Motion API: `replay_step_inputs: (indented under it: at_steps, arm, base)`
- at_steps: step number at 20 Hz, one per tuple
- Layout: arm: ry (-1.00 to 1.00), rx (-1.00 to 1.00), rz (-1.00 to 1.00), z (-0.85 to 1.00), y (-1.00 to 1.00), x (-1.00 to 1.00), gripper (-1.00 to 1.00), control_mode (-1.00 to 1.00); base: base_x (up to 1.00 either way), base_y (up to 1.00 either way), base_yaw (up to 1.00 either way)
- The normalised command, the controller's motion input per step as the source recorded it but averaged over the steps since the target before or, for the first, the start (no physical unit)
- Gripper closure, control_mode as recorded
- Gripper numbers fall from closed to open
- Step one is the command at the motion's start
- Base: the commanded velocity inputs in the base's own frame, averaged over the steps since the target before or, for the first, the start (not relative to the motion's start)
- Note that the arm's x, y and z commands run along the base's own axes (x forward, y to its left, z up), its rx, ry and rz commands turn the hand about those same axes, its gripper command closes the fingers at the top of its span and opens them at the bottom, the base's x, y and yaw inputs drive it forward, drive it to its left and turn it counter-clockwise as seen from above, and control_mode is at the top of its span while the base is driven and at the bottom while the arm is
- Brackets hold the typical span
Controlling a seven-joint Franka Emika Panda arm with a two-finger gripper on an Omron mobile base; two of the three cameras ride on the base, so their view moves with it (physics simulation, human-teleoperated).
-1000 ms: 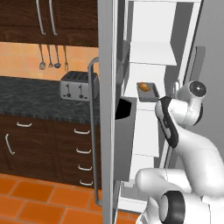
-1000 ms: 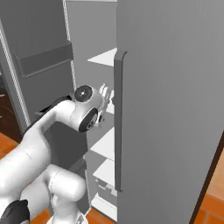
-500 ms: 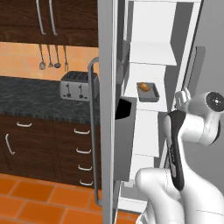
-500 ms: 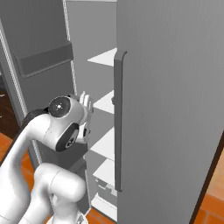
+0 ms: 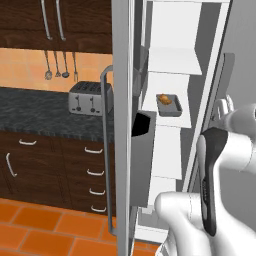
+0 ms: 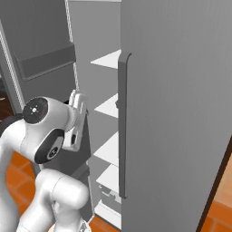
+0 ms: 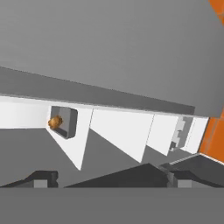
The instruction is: Take the meat container that has the chicken drumstick and place it on the second highest rack of the freezer. Then take the vegetable container that has the lime and cucumber and place it on the highest rack of the freezer.
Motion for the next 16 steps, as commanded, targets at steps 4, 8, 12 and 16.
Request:
replay_step_inputs:
  at_steps: [4, 8, 12, 16]
  arm:
    - [0.00, 0.00, -0.12, 0.41, 0.05, -0.32, -1.00, -1.00]
    - [0.00, 0.00, -0.01, 0.17, 0.00, -0.31, -1.00, -1.00]
    - [0.00, 0.00, 0.01, 0.00, 0.00, -0.32, -1.00, -1.00]
    - [-0.01, 0.00, 0.00, 0.00, 0.03, -0.19, -1.00, -1.00]
  base:
    - [0.00, 0.00, 0.00]
    - [0.00, 0.00, 0.00]
    - [0.00, 0.00, 0.00]
    - [0.00, 0.00, 0.00]
